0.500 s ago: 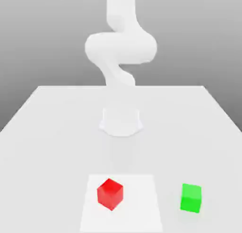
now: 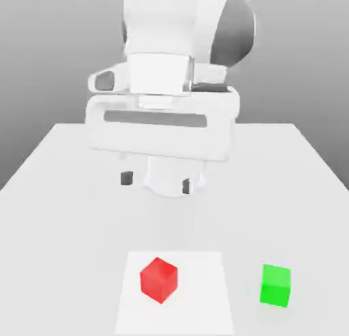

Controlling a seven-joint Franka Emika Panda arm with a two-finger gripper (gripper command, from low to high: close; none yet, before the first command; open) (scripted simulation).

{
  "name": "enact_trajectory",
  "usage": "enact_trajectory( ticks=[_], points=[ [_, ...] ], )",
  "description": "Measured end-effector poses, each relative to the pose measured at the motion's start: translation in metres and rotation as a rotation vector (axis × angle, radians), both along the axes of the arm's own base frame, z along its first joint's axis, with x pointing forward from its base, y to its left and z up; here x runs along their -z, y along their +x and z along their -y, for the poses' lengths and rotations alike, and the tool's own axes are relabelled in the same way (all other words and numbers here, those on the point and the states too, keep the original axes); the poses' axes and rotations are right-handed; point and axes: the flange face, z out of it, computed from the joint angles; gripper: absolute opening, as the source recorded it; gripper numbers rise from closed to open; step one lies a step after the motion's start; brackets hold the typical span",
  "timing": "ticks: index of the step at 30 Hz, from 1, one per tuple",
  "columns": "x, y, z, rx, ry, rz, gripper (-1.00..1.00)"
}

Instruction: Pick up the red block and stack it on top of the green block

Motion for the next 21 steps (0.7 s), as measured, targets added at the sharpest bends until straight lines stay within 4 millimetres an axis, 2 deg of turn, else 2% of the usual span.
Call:
enact_trajectory(
  ticks=[5, 11, 12, 18, 21],
  points=[
    [0.101, -0.033, 0.005, 0.134, 0.036, -0.165, 0.00],
    [0.172, -0.041, 0.004, 0.156, 0.042, -0.197, 0.00],
    [0.180, -0.042, 0.004, 0.156, 0.042, -0.197, -1.00],
    [0.184, -0.042, 0.004, 0.156, 0.041, -0.195, -1.00],
    [0.165, -0.041, 0.004, 0.157, 0.041, -0.196, -1.00]
  ],
)
